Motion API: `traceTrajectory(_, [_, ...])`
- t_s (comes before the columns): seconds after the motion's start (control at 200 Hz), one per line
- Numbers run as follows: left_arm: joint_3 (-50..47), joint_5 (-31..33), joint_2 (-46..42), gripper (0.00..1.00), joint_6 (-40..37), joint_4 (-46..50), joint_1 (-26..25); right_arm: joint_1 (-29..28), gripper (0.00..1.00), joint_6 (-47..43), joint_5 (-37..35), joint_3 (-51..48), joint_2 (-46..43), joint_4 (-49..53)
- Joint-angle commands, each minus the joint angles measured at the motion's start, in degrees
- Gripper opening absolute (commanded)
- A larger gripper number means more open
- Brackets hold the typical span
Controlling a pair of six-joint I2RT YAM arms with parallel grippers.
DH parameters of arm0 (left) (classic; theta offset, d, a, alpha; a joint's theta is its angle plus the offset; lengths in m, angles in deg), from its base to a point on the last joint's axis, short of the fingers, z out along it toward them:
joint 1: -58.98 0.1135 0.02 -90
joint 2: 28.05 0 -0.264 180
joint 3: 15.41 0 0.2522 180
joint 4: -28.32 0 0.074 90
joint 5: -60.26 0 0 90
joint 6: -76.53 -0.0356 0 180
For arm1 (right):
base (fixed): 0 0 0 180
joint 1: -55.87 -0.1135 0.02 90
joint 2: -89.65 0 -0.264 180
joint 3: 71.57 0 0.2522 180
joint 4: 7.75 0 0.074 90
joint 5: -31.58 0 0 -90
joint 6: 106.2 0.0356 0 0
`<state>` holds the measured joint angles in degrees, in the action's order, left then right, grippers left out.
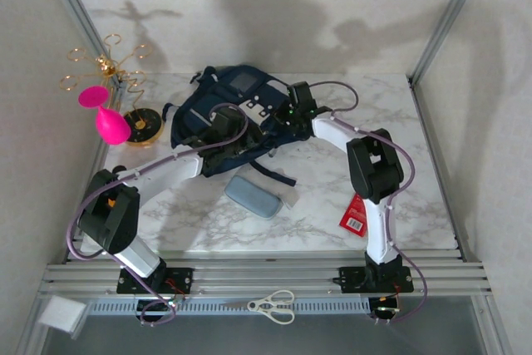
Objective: Pack the student bag
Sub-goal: Unzip the student bag at the center of the table.
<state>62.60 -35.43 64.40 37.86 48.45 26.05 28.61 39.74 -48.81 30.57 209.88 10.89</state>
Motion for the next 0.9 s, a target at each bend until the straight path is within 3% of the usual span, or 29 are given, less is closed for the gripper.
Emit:
traceTrajectory(0.0, [1.91,-0.19,1.36,0.52,3.67,0.22,-1.31,0.11,0.0,4.07,5.49,-4.92,-6.58,-6.87])
traceTrajectory(0.33, [6.32,8.5,3.64,0.46,5.23,8.36,-6.17,-0.94,0.0,12.93,8.83,-18.7,-16.84,-19.79])
traceTrajectory(0.606, [7.82,8.51,4.0,0.39,2.23,15.79,-8.09,-3.4,0.0,17.19,6.76,-24.89,-20.82,-25.05])
traceTrajectory(0.896, [13.4,14.17,8.99,0.45,2.24,21.32,-9.17,-4.56,0.0,18.55,6.18,-26.91,-21.53,-27.47])
